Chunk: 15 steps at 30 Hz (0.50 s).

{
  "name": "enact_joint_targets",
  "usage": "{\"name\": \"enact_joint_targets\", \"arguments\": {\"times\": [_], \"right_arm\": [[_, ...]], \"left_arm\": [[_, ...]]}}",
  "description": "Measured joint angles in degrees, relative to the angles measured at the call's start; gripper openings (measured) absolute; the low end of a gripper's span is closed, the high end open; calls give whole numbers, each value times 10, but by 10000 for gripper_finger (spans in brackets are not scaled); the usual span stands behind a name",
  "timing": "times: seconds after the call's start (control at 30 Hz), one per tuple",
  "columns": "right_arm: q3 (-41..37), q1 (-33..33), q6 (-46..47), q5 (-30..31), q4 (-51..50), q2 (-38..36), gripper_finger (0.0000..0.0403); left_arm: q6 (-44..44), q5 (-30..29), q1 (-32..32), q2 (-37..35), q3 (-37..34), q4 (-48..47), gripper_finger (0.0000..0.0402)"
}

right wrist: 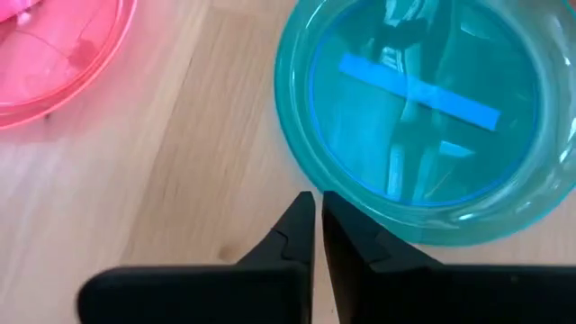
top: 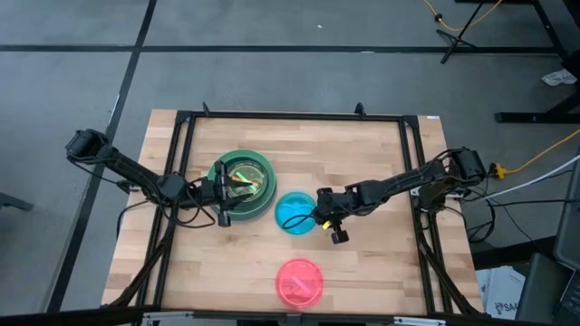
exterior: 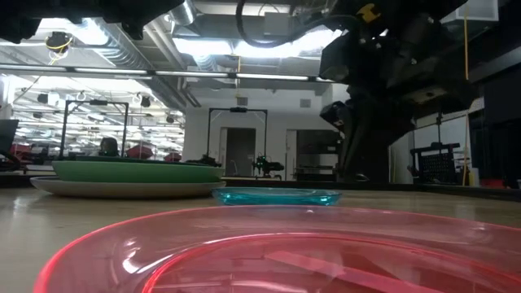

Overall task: Stack plastic plates
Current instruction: Stack the blue plate on top of light green plate

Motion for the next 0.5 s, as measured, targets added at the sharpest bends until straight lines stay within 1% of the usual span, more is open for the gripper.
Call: {"name": "enact_joint_targets", "arguments": {"times": [0.1,0.2,0.33,0.4,0.5], "right_arm": [[0,0,-2,14,5,2,25],[0,0,6,32,9,2,47],[0,0,5,33,31,14,103],[1,0,0,22,48,20,135],[0,0,-18,10,44,29,179]], "left_arm": [[0,0,0,0,0,-5,124],[0,0,0,0,0,-10,124],[0,0,0,0,0,-13,124],[-1,0,0,0,0,-15,124],[-1,0,0,0,0,-16,124]]}}
